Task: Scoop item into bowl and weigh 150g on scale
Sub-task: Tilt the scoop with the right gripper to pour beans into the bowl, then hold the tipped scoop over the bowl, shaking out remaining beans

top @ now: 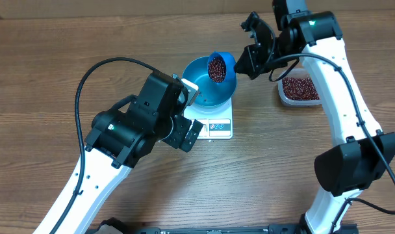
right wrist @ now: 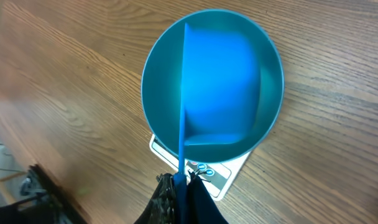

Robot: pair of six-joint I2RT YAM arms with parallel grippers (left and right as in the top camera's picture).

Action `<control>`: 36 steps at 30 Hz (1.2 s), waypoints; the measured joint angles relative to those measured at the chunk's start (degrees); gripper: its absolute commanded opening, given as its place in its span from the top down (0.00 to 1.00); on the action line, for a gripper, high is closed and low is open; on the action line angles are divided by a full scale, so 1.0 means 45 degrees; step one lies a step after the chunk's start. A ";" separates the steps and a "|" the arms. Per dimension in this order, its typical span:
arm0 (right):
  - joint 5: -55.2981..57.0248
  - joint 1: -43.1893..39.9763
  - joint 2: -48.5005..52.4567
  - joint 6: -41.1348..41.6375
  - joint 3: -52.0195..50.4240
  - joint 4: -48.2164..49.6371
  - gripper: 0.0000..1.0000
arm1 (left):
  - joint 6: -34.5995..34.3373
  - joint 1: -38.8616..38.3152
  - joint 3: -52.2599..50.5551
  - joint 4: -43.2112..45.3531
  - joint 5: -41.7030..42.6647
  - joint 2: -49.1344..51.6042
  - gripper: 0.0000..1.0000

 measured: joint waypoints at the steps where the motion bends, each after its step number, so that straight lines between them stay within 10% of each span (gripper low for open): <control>1: 0.0204 0.0136 0.0000 -0.0005 0.0005 0.0015 0.96 | -0.0005 0.0000 0.0000 0.0005 0.0000 0.0000 0.00; 36: 0.2220 0.0908 0.0000 0.0495 0.0000 0.0136 0.96 | -0.0005 0.0000 0.0000 0.0005 0.0000 0.0000 0.00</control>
